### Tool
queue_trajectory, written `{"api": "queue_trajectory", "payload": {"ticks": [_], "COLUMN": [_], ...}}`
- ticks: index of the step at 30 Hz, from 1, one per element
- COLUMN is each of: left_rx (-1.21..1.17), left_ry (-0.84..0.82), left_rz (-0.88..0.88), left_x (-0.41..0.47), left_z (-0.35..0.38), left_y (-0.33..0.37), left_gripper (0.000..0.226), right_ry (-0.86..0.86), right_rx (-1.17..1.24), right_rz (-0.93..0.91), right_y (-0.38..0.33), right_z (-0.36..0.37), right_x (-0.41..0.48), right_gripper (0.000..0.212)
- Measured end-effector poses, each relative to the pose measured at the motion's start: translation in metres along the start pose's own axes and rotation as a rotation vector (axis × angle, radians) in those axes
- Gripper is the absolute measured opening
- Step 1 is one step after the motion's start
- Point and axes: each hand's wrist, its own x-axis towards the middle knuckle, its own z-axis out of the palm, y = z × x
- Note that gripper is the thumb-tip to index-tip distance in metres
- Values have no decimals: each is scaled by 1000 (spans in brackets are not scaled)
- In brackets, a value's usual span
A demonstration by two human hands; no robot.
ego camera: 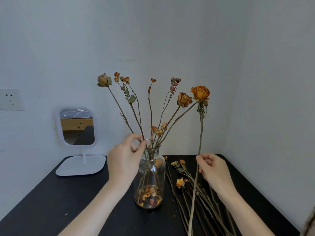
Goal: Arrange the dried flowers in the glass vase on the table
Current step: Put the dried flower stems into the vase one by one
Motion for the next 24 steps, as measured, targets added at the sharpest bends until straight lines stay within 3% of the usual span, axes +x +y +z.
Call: {"api": "queue_trajectory", "payload": {"ticks": [1, 5, 9, 13, 18, 24], "left_rx": [-12, -67, -227, -424, -434, -402], "left_ry": [-9, -106, -450, -703, -699, -610], "left_rz": [-18, -238, -423, -477, -484, -467], "left_x": [-12, -31, -4, 10, 10, 4], "left_z": [0, 8, 19, 27, 30, 33], "left_y": [-5, -27, -37, -41, -44, -36], "left_gripper": [10, 36, 73, 56, 44, 53], "right_ry": [17, 62, 102, 149, 182, 214], "right_rx": [-3, 15, 119, 186, 238, 301], "right_rz": [-22, -120, -200, -290, -420, -528], "right_y": [-1, -13, -29, -44, -69, -97], "right_z": [-1, -4, -8, -10, -9, -3], "right_x": [-1, -5, -4, -2, 2, 11], "right_gripper": [8, 12, 5, 9, 9, 17]}}
